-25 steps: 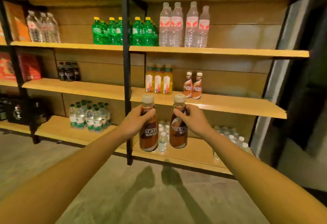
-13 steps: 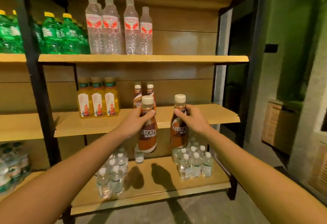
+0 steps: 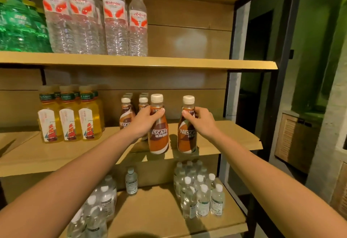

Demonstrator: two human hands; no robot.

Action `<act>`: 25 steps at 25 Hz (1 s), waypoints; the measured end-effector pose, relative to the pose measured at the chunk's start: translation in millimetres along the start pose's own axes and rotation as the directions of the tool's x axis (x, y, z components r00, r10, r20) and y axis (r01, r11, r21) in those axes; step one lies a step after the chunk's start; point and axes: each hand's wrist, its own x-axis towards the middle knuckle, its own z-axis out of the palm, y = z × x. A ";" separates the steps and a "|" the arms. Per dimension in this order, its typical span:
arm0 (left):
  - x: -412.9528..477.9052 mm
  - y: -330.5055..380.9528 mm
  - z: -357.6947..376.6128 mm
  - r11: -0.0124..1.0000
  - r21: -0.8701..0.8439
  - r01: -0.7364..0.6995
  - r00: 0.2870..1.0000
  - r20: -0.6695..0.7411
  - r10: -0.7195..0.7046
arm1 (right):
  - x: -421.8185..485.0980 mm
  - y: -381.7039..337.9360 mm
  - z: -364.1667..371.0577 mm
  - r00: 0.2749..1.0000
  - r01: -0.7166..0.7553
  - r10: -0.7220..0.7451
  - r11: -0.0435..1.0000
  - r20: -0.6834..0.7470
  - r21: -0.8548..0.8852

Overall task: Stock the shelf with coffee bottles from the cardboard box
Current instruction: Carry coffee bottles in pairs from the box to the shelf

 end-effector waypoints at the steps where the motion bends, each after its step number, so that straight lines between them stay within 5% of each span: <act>1: 13.9 -1.9 5.8 1.000 0.002 0.006 1.000 -0.008 -0.006 | 13.1 6.9 -1.2 1.000 0.006 -0.006 1.000 0.014 0.002; 11: 111.6 -46.8 53.1 0.999 0.008 0.042 0.998 -0.035 -0.042 | 99.4 83.0 2.3 0.995 0.019 -0.020 1.000 0.101 0.013; 21: 136.0 -74.1 68.3 1.000 0.018 0.012 0.999 -0.046 -0.011 | 107.6 102.2 13.3 1.000 -0.020 0.019 0.995 0.005 0.101; 25: 119.2 -94.1 71.6 0.998 -0.015 0.061 0.998 -0.012 -0.061 | 90.8 114.9 8.1 0.984 -0.120 0.099 0.982 0.149 0.143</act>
